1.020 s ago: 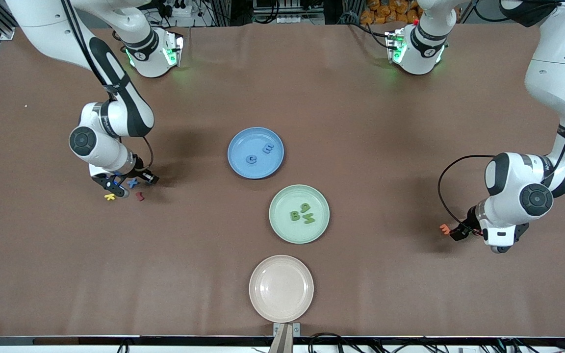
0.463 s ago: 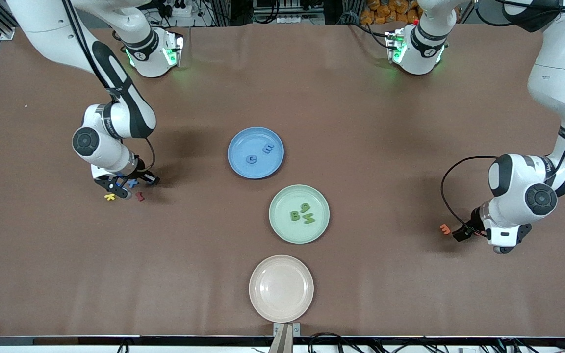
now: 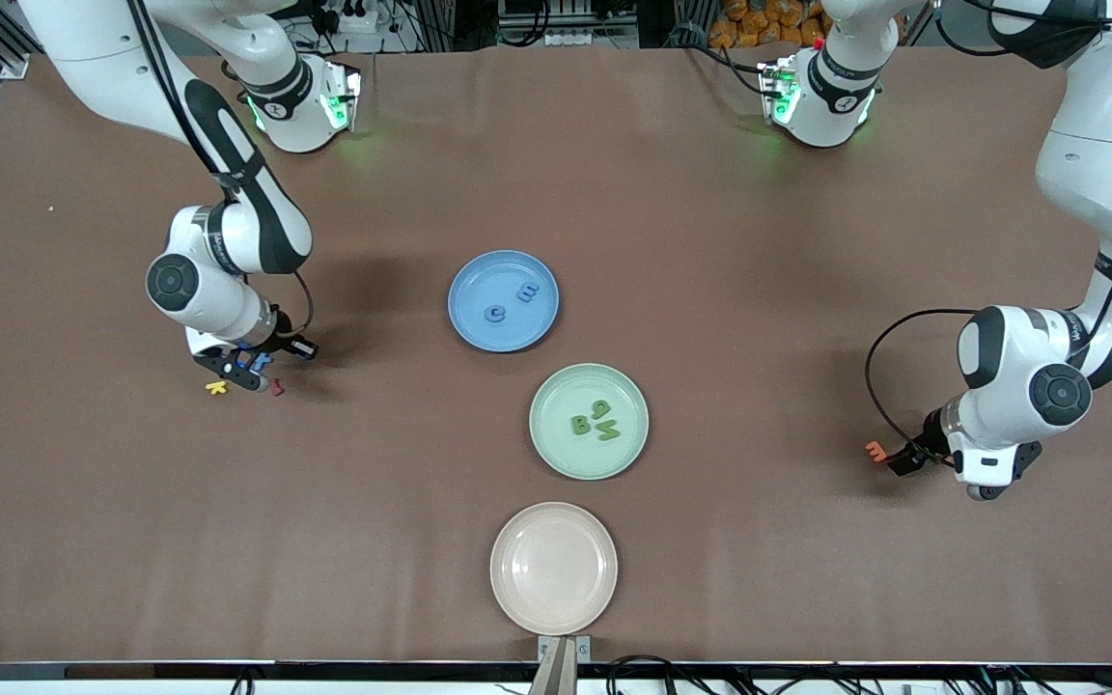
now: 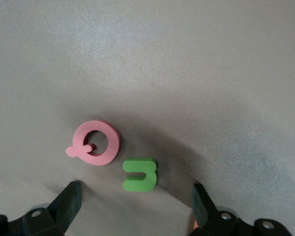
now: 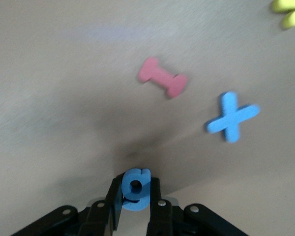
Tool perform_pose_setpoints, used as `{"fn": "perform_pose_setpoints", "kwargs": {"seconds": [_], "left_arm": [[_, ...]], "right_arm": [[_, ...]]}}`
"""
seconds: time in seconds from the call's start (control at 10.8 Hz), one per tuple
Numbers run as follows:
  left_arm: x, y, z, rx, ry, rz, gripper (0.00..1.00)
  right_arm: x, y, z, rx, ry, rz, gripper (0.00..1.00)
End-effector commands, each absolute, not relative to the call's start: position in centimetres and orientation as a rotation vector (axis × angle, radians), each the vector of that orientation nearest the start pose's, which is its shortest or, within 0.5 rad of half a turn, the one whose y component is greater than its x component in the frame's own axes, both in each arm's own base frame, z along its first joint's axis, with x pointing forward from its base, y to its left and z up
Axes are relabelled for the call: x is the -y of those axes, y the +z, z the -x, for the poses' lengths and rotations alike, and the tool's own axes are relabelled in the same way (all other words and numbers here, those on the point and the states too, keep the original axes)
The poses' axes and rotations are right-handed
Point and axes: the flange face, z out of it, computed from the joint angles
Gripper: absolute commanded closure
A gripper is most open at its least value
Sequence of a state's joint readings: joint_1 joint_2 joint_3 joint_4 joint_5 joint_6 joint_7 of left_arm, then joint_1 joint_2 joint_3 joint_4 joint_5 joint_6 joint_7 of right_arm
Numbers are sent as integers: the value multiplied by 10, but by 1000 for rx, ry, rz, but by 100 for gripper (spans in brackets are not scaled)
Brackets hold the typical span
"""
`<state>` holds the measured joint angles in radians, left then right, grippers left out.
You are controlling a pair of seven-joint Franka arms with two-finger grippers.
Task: Sort letters by color into matching plates
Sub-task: 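Grasp the blue g with the right gripper while the left gripper returns, then place the blue g on the blue plate while the left gripper grasps green u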
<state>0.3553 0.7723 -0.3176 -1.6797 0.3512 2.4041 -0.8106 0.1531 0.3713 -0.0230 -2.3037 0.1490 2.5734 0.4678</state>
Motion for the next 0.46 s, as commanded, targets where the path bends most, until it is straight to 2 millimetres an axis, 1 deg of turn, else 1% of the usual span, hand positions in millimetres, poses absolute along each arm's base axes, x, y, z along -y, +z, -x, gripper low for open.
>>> {"fn": "perform_pose_setpoints", "kwargs": {"seconds": [0.0, 0.09, 0.37], "left_arm": [[-61, 163, -677, 981, -39, 2965, 0], [-65, 164, -680, 988, -50, 2961, 0], [-67, 166, -682, 972, -58, 2967, 0]], "right_arm": [[-106, 199, -514, -734, 265, 2967, 100], [-129, 205, -512, -692, 272, 2968, 100], [-191, 217, -503, -743, 280, 2939, 100]]}}
